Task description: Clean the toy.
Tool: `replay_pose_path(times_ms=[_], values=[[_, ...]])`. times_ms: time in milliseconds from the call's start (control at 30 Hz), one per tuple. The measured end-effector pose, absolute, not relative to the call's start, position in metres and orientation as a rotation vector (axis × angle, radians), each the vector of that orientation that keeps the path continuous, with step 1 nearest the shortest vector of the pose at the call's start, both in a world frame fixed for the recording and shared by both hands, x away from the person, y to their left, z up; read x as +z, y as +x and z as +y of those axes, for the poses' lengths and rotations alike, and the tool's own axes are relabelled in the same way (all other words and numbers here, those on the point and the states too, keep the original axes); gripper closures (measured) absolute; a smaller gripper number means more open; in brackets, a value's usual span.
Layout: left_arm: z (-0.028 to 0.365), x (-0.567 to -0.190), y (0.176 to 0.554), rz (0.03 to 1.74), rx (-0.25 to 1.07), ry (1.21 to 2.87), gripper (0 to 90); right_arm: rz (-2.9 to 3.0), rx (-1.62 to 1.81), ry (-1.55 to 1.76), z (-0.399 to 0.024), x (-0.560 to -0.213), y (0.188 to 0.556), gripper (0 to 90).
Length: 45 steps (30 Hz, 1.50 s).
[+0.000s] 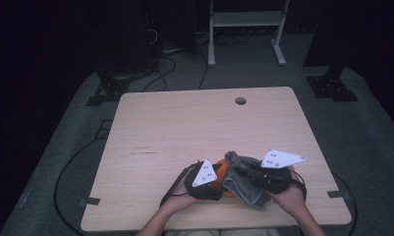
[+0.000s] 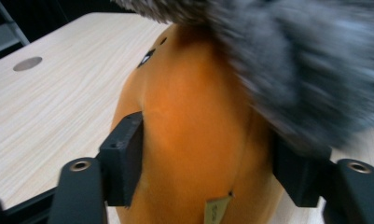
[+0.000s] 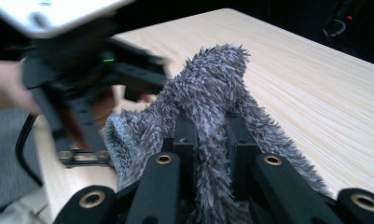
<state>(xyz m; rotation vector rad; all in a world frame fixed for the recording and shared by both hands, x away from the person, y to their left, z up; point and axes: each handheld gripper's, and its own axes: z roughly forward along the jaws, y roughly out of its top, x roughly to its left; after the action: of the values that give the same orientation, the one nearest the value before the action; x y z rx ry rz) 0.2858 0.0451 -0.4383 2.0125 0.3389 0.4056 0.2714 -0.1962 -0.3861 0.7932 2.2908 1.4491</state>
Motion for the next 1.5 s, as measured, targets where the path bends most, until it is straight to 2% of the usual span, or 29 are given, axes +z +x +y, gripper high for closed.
replay_pose_path(times_ms=[200,400,600,767,933,1067,1100,1200,1300,1500], values=[[0.038,-0.436,0.281,0.306,0.458,2.013,36.5,2.21,1.441,1.024,-0.23,-0.4,0.287,76.8],[0.052,-0.421,0.284,0.335,0.518,2.014,36.3,2.191,1.489,1.006,-0.215,-0.394,0.29,77.0],[0.066,-0.421,0.292,0.399,0.662,2.067,35.0,2.205,1.499,1.042,-0.188,-0.397,0.317,76.9],[0.067,-0.429,0.296,0.429,0.553,2.09,25.9,2.294,1.436,1.06,-0.181,-0.412,0.329,76.6],[0.07,-0.423,0.298,0.405,0.326,2.066,25.0,2.316,1.419,1.058,-0.19,-0.418,0.323,76.4],[0.077,-0.415,0.301,0.404,0.294,2.002,22.9,2.344,1.434,1.044,-0.201,-0.425,0.313,76.1],[0.079,-0.415,0.304,0.428,0.329,1.983,22.9,2.348,1.43,1.037,-0.202,-0.426,0.312,76.0],[0.081,-0.418,0.308,0.486,0.362,1.997,23.7,2.355,1.422,1.036,-0.204,-0.427,0.311,75.8],[0.082,-0.423,0.311,0.519,0.336,2.007,26.1,2.357,1.427,1.05,-0.206,-0.429,0.311,75.5],[0.079,-0.431,0.307,0.507,0.29,2.036,28.9,2.319,1.408,0.939,-0.192,-0.41,0.302,75.8]])
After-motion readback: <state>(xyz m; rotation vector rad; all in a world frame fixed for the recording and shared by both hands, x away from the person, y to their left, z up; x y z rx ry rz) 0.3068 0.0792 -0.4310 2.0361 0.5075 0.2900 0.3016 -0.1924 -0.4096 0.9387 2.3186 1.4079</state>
